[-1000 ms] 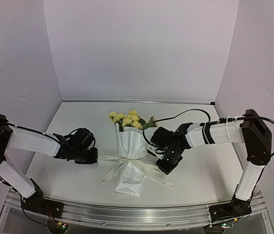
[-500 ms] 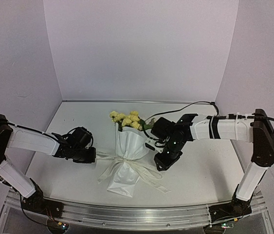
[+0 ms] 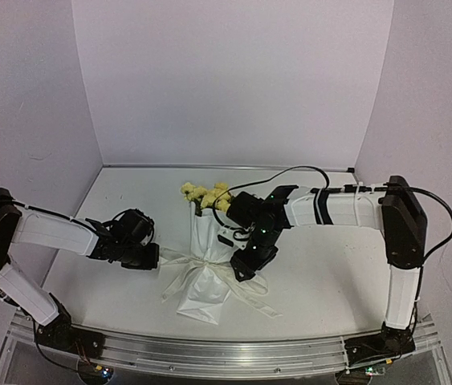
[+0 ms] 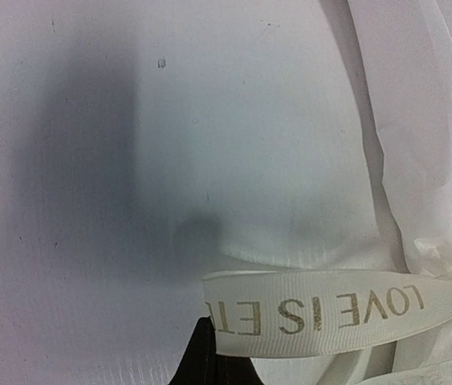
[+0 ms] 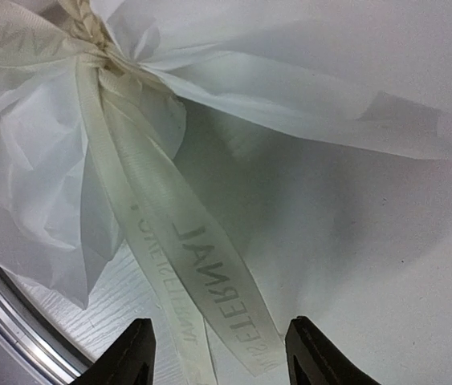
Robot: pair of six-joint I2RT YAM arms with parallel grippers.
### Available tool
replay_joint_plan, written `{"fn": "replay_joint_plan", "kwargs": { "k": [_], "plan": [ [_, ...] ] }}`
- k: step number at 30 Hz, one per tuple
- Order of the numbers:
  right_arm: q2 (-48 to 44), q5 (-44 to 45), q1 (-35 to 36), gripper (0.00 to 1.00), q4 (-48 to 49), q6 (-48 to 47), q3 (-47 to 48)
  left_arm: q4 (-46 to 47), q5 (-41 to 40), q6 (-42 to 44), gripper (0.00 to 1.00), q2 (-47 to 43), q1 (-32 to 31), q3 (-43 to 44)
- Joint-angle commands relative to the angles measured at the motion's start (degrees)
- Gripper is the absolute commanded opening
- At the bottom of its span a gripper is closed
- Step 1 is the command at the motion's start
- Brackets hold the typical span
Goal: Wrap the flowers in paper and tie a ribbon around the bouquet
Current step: Adjust the ribbon on the folded bouquet.
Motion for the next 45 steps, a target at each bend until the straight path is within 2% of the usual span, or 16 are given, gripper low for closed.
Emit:
{"fn": "replay_joint_plan", "kwargs": {
  "k": [1,6,19,21,25,29,34,36,42,45],
  "plan": [
    [2.52,1.37,0.62,0.58,-1.07,-1.78,4.75,1.08,0.73,0.91,0.0,0.08,0.16,0.79],
    [4.09,3.64,0.69,0.55,-1.47,-2.07,6.06,1.09,0.85,0.95,0.0,-0.05,0.17,0.87],
    [5.59,3.33,0.69,0.11,-1.68,-1.55,6.89,1.14,1.04,0.71,0.0,-0.72,0.16,0.41],
    [5.45,3.58,0.78,0.1,-1.67,-1.45,6.78,1.1,1.02,0.66,0.0,-0.9,0.16,0.32],
    [5.23,5.04,0.79,0.0,-1.5,-1.37,6.58,1.09,1.01,0.65,0.0,-1.06,0.17,0.25],
    [3.97,6.15,0.99,0.02,-0.1,-1.29,4.46,0.93,0.95,0.6,0.0,-1.17,0.17,0.25],
    [-0.47,10.62,1.84,0.25,7.16,-1.53,-3.2,1.0,1.03,0.52,0.0,-1.24,0.17,0.11],
    [-2.48,12.5,2.03,0.3,10.0,-1.57,-6.23,1.01,1.08,0.51,0.0,-1.33,0.17,0.11],
    [-4.29,17.02,2.11,0.38,13.54,-1.87,-10.82,1.01,1.2,0.59,0.0,-0.99,0.16,0.16],
    [-3.54,16.97,2.13,0.36,13.89,-1.39,-10.52,1.11,1.21,0.51,0.0,-0.78,0.17,0.26]
  ]
}}
